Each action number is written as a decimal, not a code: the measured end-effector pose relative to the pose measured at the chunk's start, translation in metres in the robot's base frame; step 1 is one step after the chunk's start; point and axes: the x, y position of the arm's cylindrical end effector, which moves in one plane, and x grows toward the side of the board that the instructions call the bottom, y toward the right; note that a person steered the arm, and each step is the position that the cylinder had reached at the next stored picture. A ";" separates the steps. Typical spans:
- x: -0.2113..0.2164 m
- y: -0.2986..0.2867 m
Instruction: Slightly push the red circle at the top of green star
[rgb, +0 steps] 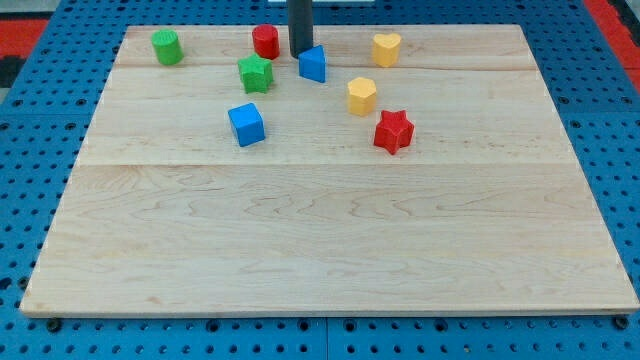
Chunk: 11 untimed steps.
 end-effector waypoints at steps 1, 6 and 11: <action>0.004 0.017; -0.056 -0.048; -0.056 -0.127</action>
